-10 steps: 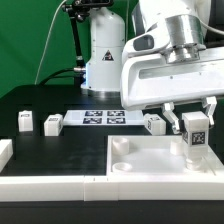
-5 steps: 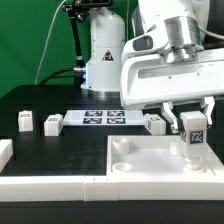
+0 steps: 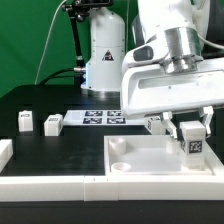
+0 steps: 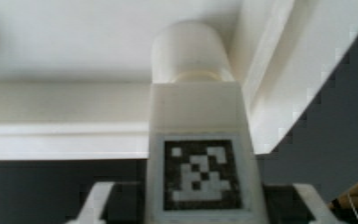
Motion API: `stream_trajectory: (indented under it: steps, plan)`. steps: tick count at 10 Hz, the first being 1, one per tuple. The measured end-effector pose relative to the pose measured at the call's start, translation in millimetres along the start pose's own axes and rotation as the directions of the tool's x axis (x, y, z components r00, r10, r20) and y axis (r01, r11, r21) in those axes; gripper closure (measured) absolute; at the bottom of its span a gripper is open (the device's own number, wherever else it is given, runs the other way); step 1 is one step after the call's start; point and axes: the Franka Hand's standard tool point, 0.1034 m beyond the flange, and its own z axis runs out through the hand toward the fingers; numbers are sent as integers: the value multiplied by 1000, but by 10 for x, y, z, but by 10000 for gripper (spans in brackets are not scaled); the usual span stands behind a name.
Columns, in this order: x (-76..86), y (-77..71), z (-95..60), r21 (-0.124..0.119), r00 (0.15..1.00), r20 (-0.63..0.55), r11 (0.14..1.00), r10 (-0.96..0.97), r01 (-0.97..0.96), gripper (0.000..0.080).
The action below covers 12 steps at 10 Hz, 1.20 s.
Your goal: Assemble one leg
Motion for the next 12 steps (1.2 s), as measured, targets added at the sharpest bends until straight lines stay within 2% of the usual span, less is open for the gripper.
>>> stream_trajectory:
  steps: [4, 5, 6, 7, 8, 12]
  plan:
    - [16, 6, 18, -3, 1000, -18, 1000, -14, 14, 507]
    - [-9, 4, 29, -1, 1000, -7, 1000, -13, 13, 406]
    - [-9, 4, 30, -1, 1000, -7, 1000, -13, 13, 272]
    - [-11, 5, 30, -1, 1000, -7, 1000, -13, 13, 272]
    - [-13, 5, 31, -1, 1000, -6, 1000, -13, 13, 171]
    - [-14, 6, 31, -1, 1000, -4, 1000, -13, 13, 151]
